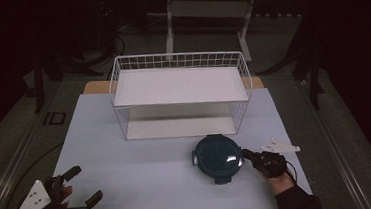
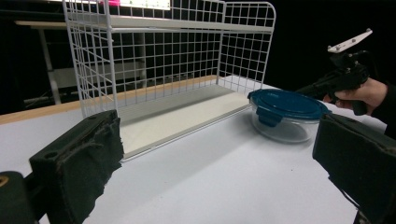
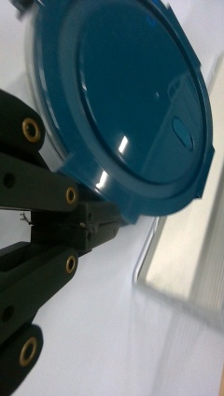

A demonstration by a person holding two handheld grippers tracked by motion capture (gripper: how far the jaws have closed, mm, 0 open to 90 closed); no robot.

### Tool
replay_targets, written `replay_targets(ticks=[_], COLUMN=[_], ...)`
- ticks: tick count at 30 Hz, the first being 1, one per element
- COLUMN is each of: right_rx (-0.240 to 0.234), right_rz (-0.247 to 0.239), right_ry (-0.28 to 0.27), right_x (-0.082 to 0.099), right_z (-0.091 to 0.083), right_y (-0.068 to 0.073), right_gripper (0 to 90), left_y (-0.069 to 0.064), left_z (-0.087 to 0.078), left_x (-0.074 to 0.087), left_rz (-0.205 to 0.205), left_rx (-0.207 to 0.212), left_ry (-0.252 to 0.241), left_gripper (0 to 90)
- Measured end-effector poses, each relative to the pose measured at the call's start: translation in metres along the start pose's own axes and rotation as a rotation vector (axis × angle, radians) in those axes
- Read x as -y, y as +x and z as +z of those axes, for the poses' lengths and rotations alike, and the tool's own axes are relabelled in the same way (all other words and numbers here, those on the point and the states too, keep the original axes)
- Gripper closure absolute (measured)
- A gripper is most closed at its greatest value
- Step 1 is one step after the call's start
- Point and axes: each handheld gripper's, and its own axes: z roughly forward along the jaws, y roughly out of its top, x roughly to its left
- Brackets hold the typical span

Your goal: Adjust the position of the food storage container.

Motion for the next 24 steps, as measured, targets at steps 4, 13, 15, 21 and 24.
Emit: replay_targets(ticks=[4,13,15,21,24], right_rx=[-0.037,-0.030,-0.036,-0.043,-0.049], right_rz=[-0.020,-0.017,-0.021,-0.015,-0.027], right_ry=[0.002,-0.009,-0.009,-0.005,-0.004], right_x=[-0.002,-0.003,-0.002,-0.002,-0.003], right_z=[0.003,0.005,0.005,0.005,0.008], right_y=[0.010,0.010,0.009,0.013,0.016], right_gripper=[90.0,90.0,90.0,90.0,90.0], left_y=[0.000,0.000,0.000,0.000,0.000], left_z=[0.000,-0.001,-0.001,0.000,0.000], left_x=[0.000,0.000,0.000,0.000,0.000], left_rz=[0.000,0.001,0.001,0.006,0.006], left_rx=[-0.001,0.001,0.001,0.001,0.000], left_ry=[0.001,0.000,0.000,0.006,0.006], left_gripper=[1.5,1.5,1.5,1.5,1.5])
